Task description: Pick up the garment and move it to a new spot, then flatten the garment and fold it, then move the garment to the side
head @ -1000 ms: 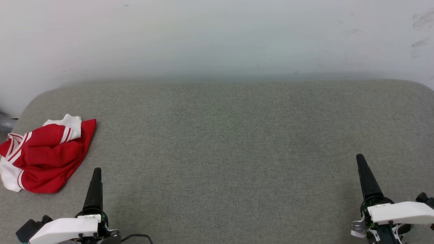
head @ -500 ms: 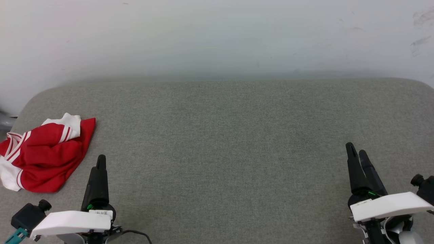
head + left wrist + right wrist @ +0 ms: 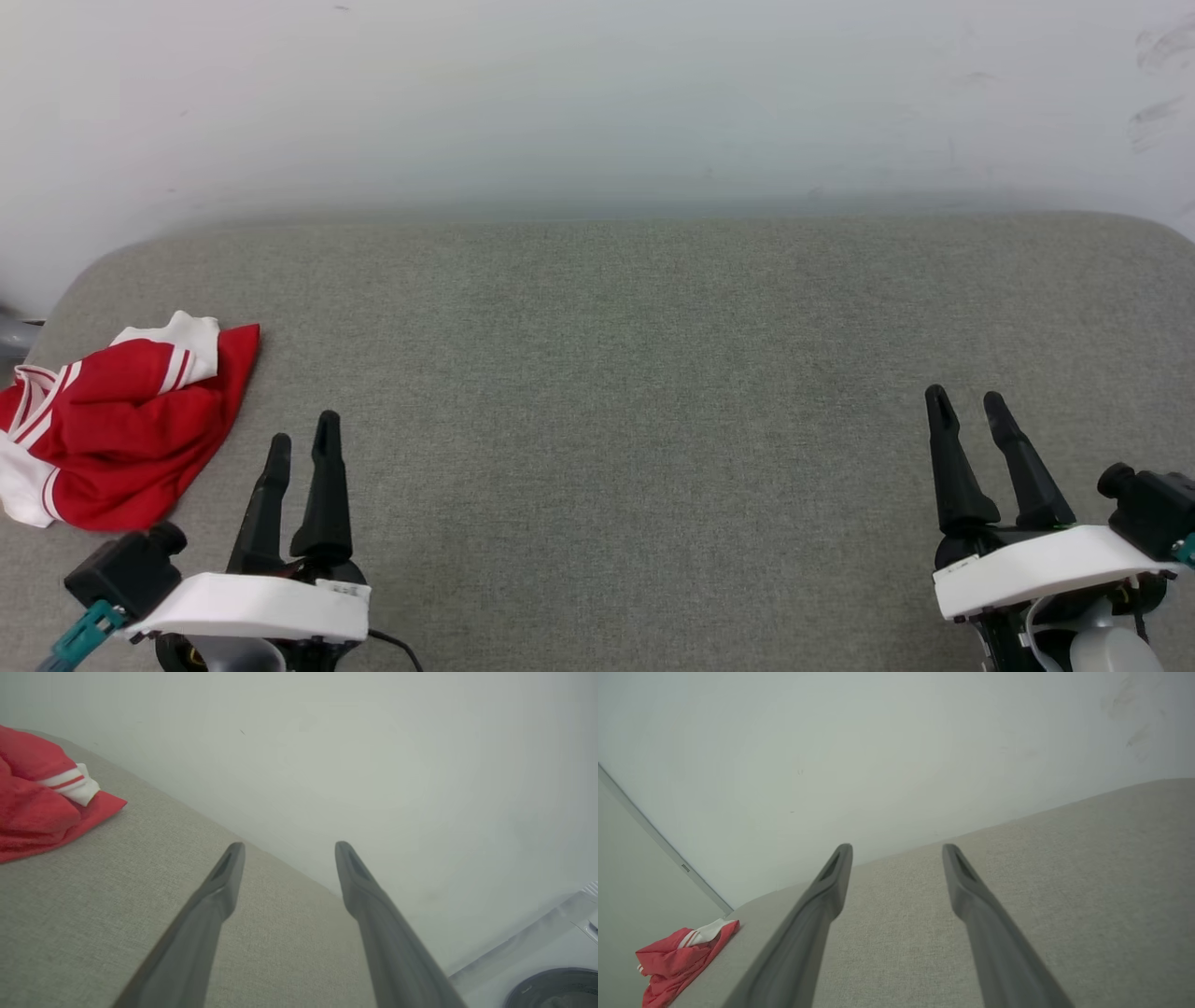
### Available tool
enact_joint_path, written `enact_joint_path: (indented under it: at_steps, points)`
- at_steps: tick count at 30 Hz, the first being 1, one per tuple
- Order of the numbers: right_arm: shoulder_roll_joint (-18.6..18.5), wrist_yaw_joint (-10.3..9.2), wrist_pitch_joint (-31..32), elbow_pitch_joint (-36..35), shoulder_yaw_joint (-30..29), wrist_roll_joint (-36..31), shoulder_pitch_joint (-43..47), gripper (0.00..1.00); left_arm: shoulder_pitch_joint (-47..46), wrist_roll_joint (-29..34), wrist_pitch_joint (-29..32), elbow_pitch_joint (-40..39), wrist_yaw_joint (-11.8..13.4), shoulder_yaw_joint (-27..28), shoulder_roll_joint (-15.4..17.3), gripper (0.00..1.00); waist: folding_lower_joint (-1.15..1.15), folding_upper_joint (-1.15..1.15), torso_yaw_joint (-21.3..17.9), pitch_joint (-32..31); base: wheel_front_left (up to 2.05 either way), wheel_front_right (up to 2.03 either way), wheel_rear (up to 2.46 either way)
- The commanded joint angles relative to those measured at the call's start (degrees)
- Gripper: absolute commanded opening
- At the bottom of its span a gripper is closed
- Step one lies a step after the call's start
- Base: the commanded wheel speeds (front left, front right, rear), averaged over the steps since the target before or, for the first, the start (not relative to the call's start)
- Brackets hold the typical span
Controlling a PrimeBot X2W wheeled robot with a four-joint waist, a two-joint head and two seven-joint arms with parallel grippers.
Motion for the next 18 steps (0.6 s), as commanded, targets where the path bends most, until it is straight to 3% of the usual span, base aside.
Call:
enact_joint_path:
  at_steps: [1,13,18]
  points:
    - [0.0,0.0,-0.8,-1.0,0.2,-2.9,-0.8,1.0,-0.1,3.5,-0.6,-1.5,0.7,-1.0,0.1,1.0,0.0,0.0,0.0,0.0,0.0,0.0,0.0]
    - [0.0,0.0,-2.7,-1.3,0.1,-11.1,-0.3,1.0,0.8,16.3,-2.6,-3.4,3.6,-5.3,0.2,1.0,0.0,0.0,-0.2,0.1,0.0,0.0,0.0]
    - [0.0,0.0,-3.4,-0.9,0.3,-15.7,0.3,1.0,1.1,21.2,-3.3,-3.2,5.1,-8.2,1.7,1.0,0.0,0.0,-0.2,0.2,0.0,0.0,0.0]
